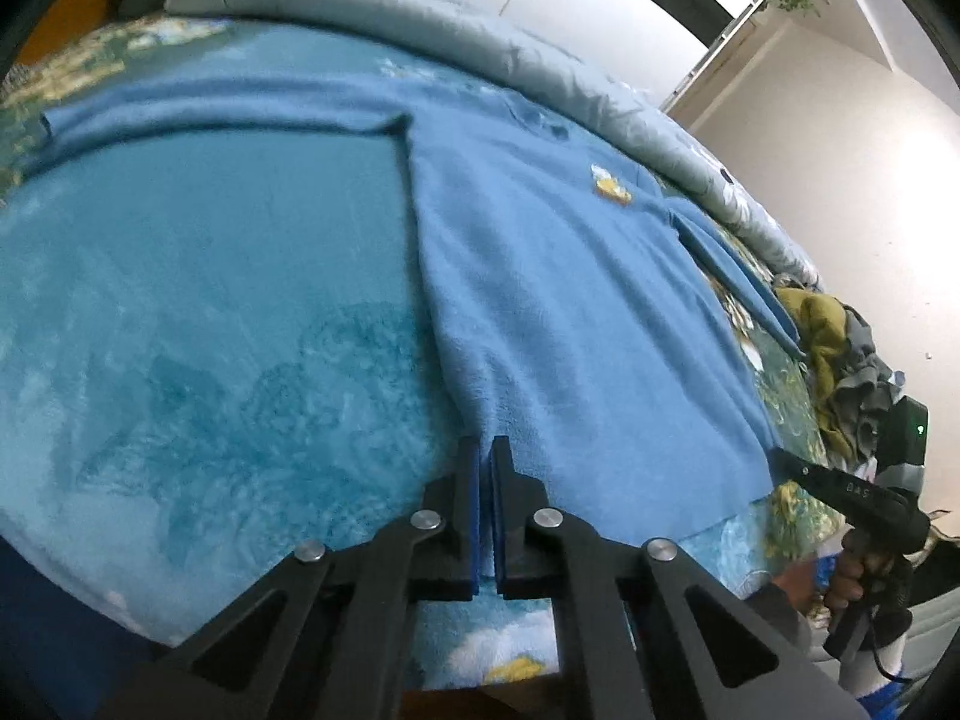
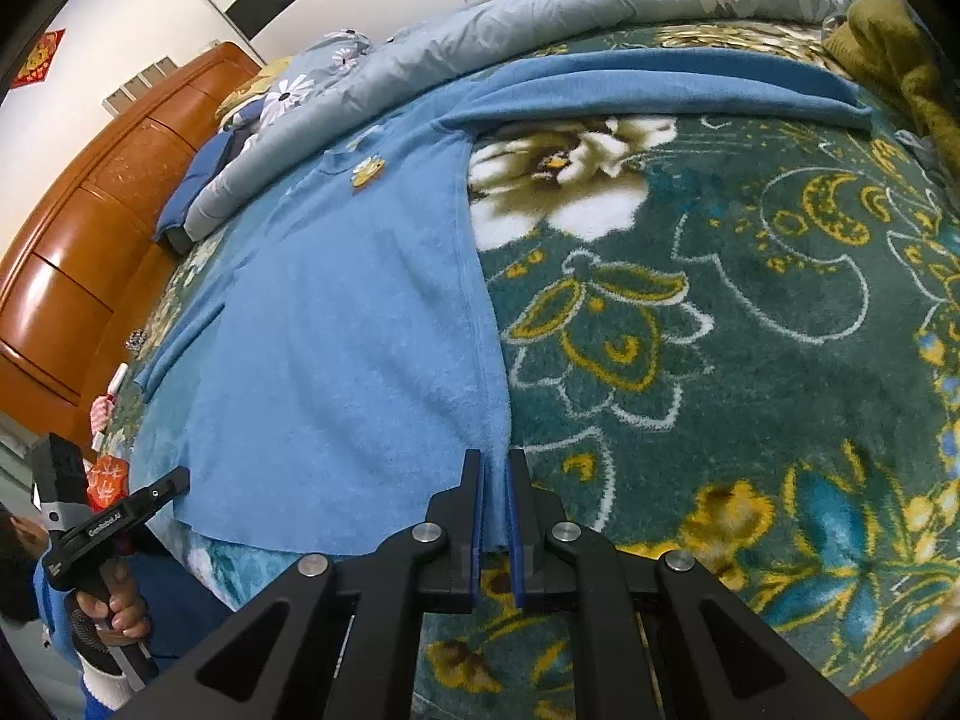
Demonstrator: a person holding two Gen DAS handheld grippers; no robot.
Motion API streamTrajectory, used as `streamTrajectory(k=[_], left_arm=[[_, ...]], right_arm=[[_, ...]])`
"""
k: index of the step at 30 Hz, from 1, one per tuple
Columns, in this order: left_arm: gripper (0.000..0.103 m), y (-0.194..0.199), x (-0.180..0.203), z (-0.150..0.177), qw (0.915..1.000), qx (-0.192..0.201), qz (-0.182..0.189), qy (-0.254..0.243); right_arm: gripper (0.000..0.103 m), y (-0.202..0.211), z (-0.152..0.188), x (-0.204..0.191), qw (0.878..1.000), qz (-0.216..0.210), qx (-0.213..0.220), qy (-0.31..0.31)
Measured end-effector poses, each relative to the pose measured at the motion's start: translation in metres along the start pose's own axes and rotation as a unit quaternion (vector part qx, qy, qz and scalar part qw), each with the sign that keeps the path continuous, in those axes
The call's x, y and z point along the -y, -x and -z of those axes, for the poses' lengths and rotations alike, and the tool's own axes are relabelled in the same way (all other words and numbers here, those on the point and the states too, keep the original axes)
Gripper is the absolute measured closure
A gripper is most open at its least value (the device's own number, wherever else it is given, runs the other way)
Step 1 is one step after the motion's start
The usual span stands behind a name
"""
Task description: Fold clothes
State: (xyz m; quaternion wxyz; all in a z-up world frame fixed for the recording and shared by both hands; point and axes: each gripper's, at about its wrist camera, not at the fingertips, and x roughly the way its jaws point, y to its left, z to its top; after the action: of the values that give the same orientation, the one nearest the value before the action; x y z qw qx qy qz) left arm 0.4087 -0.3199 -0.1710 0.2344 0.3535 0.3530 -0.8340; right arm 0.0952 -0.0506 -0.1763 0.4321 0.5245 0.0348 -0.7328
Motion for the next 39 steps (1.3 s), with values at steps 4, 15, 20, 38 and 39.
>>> streamTrajectory(k=[4,15,20,38,39], left_arm=[[0.100,0.025,0.003,-0.003,0.9991,0.029,-0.027,-0.015],[0.100,0.003,-0.003,0.006,0.9968,0.002,-0.074,-0.028],[0.096,0.014,-0.002,0.005,0.9972,0.019,-0.043,-0.058],[0.043,0.025,-0.044,-0.048,0.9913,0.109,-0.067,0.032],[0.043,0.023,-0.044,-0.050,0.9913,0.108,-0.068,0.032]], right_arm=[[0.099,0.013,0.005,-0.006,1.000,-0.026,0.013,0.006],[0.099,0.000,0.028,-0.009,0.999,-0.019,-0.019,0.027],[0.095,0.012,0.021,-0.010,0.999,-0.026,-0.010,0.044],[0.061,0.030,-0.142,0.191,0.931,0.031,0.182,-0.313],[0.061,0.027,-0.146,0.196,0.928,0.035,0.185,-0.321]])
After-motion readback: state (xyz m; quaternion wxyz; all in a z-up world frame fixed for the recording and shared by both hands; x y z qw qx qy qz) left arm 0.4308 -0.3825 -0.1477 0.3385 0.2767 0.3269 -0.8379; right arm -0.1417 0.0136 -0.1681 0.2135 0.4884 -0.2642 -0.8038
